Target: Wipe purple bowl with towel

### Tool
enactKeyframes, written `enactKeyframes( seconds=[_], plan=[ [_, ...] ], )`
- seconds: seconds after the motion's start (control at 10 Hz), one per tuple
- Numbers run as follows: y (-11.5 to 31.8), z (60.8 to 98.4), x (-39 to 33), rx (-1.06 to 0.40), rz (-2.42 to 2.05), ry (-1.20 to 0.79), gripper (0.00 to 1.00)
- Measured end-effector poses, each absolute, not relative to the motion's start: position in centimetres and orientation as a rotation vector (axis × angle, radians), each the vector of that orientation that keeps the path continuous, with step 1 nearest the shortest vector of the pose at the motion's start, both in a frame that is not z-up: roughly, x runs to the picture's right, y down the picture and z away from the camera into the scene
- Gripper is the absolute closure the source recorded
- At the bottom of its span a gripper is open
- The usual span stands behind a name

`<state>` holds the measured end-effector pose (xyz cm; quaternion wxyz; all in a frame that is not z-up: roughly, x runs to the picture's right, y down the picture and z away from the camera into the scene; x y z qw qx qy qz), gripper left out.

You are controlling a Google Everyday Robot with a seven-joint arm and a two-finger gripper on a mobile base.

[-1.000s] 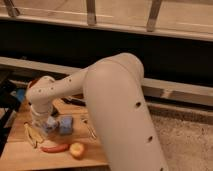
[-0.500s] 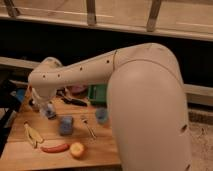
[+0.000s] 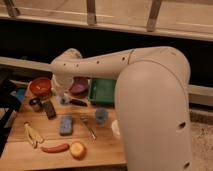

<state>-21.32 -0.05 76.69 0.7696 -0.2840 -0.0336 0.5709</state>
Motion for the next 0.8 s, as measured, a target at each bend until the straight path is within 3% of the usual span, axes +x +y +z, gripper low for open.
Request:
enactKeyframes(
  seconds=[0.6,0.8],
  plan=[
    [0.2,76.8,-21.4,-0.622,1.246,-0.075,1.0],
    [0.4,78.5,-20.1,-0.633,1.327,-0.091,1.0]
  ],
)
